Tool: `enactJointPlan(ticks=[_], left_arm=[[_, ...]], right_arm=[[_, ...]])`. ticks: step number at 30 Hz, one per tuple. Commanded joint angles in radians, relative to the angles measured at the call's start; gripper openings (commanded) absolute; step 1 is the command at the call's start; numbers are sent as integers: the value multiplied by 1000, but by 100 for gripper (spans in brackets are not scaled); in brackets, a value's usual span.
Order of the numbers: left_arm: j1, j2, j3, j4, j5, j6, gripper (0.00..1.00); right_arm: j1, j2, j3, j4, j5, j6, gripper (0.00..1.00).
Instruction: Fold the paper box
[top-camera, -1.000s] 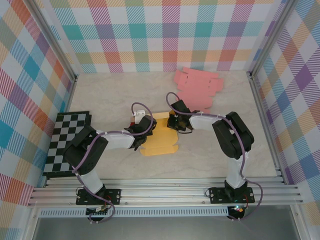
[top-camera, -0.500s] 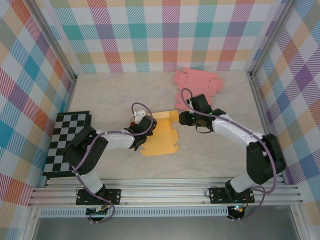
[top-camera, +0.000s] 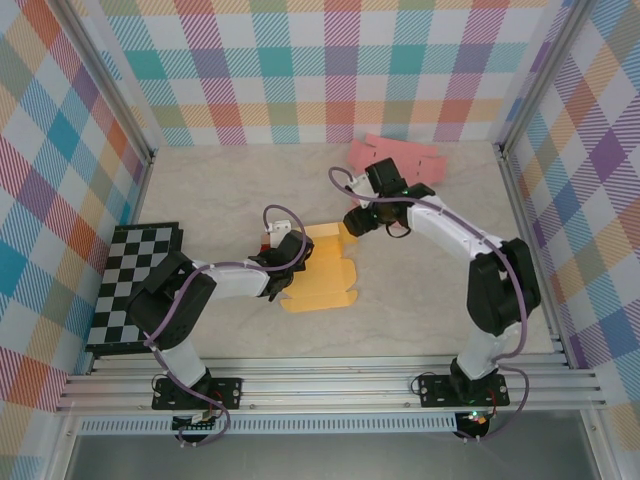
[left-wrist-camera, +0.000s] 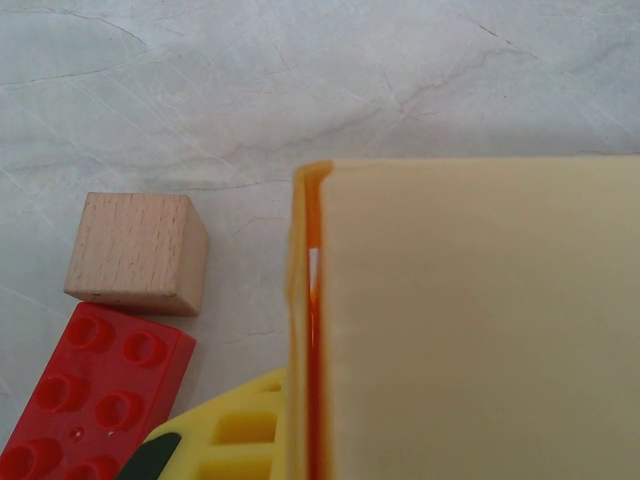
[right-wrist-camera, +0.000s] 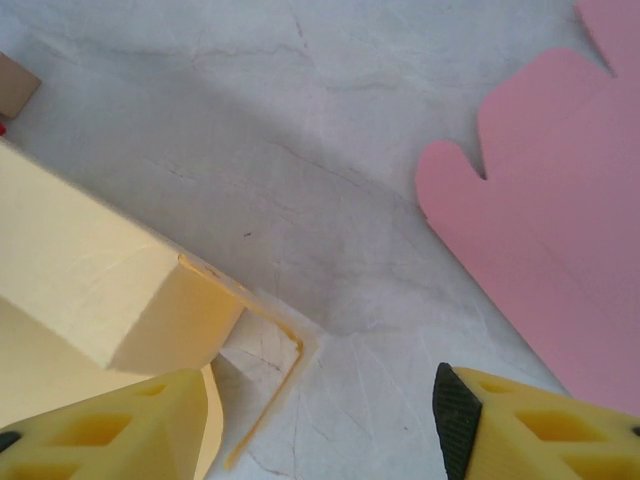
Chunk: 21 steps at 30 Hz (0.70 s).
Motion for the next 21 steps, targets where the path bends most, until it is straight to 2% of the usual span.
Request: enactJointPlan(ticks=[1, 5, 8, 12, 16, 21], left_arm=[[-17, -3, 12, -52, 44, 9, 0], [-18, -3, 13, -50, 47, 14, 0], [-18, -2, 13, -46, 55, 16, 0], [-18, 0, 13, -44, 55, 14, 0], [-18, 2, 21, -60, 42, 0, 0], [-18, 13, 55, -123, -14, -58, 0]], right_arm=[[4, 52, 53, -83, -51, -46, 61], [6, 77, 53, -83, -52, -54, 59], [5, 102, 69, -99, -65, -73, 55], [5, 121, 91, -127, -96, -64, 41], [6, 112, 95, -158, -112, -32, 17], [7, 96, 116, -223, -101, 159, 12]])
